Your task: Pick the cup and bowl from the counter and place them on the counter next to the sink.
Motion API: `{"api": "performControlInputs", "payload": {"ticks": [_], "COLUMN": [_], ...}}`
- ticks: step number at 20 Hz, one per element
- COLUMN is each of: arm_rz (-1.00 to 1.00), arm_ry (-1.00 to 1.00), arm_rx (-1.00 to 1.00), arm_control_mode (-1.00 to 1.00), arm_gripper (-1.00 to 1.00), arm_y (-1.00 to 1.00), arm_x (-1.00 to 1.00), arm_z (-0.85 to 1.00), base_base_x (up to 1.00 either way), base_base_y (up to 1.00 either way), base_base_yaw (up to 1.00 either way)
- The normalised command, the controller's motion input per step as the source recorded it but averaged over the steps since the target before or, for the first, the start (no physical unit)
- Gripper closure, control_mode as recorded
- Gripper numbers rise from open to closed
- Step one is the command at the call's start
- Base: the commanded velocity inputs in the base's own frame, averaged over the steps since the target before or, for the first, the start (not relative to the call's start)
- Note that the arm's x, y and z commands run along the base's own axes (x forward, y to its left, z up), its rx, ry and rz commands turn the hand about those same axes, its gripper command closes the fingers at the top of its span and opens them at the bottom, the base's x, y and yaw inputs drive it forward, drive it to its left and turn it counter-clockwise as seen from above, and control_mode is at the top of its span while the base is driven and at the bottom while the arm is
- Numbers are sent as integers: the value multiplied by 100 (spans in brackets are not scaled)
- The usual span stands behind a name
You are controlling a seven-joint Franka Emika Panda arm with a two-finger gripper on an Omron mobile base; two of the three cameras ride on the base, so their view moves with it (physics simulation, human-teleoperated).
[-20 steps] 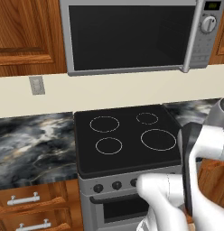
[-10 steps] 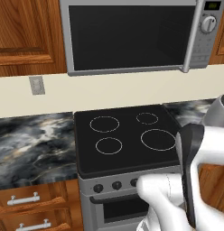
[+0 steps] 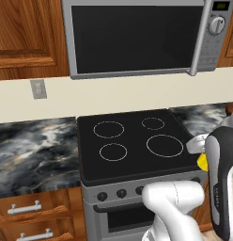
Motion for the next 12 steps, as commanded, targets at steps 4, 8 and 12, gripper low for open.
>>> {"api": "performControlInputs", "payload": {"ticks": [4, 8, 12], "arm_rz": [0, 0, 0], "arm_ry": [0, 0, 0], "arm_rx": [2, 0, 0], "arm_control_mode": [-100, -100, -100], "arm_gripper": [100, 100, 100], "arm_y": [9, 0, 0], "arm_x": [-13, 0, 0], "arm_z": [0, 0, 0], "base_base_x": [0, 0, 0], "base_base_y": [0, 0, 0], "base_base_yaw": [0, 0, 0]}}
